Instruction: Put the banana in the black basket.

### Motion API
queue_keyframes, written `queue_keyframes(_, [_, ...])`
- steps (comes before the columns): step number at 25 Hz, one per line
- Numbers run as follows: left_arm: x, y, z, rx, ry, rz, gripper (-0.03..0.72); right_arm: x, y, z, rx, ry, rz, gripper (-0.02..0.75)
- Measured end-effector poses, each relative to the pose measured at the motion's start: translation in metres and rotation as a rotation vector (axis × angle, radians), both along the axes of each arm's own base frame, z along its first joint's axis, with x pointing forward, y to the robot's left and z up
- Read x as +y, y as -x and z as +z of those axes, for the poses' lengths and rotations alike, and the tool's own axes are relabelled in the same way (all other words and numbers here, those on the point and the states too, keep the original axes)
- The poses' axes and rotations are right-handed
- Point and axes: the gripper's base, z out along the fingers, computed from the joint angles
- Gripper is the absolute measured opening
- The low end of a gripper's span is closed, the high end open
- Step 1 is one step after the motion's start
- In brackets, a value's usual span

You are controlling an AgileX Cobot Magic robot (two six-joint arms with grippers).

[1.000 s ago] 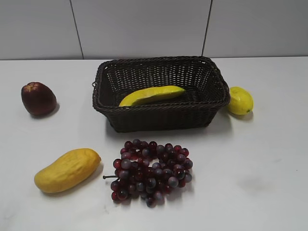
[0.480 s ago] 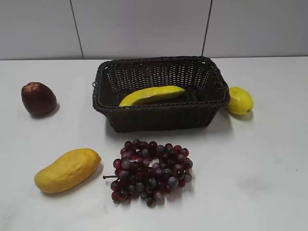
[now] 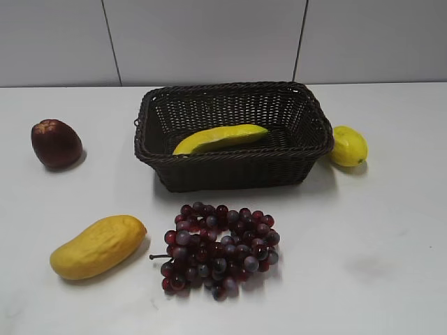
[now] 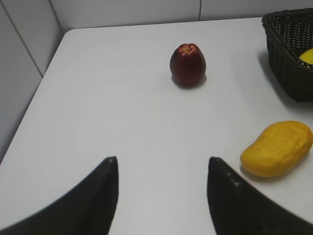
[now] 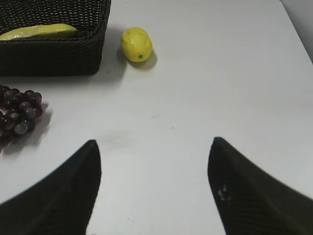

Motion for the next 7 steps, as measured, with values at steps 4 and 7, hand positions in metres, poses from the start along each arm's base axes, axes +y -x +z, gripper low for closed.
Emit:
queue_keyframes(4, [0.0, -0.0004, -0.0009, 0.002, 0.0, 0.0, 0.561, 0.0, 0.0, 0.0, 0.0, 0.0, 0.0, 0.519])
queue_keyframes(7, [0.0, -0.0007, -0.0016, 0.005, 0.0, 0.0, 0.561, 0.0, 0.0, 0.0, 0.0, 0.0, 0.0, 0.519])
